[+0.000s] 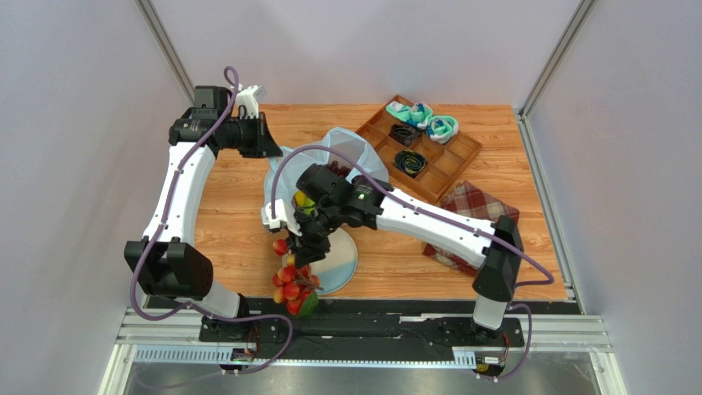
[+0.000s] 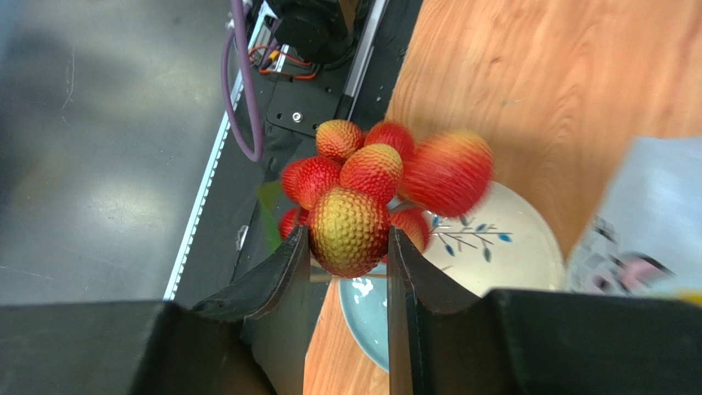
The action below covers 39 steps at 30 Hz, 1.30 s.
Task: Take the fake fruits out of the plastic bag
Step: Place the fake fruit on the plate.
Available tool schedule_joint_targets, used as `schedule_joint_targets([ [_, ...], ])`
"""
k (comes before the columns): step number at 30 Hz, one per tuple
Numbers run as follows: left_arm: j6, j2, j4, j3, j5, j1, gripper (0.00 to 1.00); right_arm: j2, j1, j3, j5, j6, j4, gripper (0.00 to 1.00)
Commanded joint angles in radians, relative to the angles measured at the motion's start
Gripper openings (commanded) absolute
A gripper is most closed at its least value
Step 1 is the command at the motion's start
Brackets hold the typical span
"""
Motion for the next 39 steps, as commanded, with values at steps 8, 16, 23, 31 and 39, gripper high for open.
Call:
schedule_joint_targets([
  [8,-0.02,-0.043,0.018,0.034,0.056,0.008,0.0,0.143,-0.009,0.042,0.126,-0.025,0.074,0.0],
  [16,-0.024,-0.068,0.014,0.021,0.071,0.008,0.0,0.108,-0.029,0.147,0.06,0.06,0.067,0.0],
  [23,-0.027,-0.085,0.017,-0.015,0.08,0.008,0.0,0.082,-0.026,0.176,0.06,0.074,0.067,0.0],
  [31,-0.027,-0.092,0.015,-0.021,0.083,0.008,0.0,0.135,-0.034,0.046,0.164,-0.009,0.073,0.0],
  [39,-0.026,-0.105,0.023,-0.048,0.082,0.008,0.0,0.194,-0.034,0.045,0.188,0.014,0.103,0.05],
])
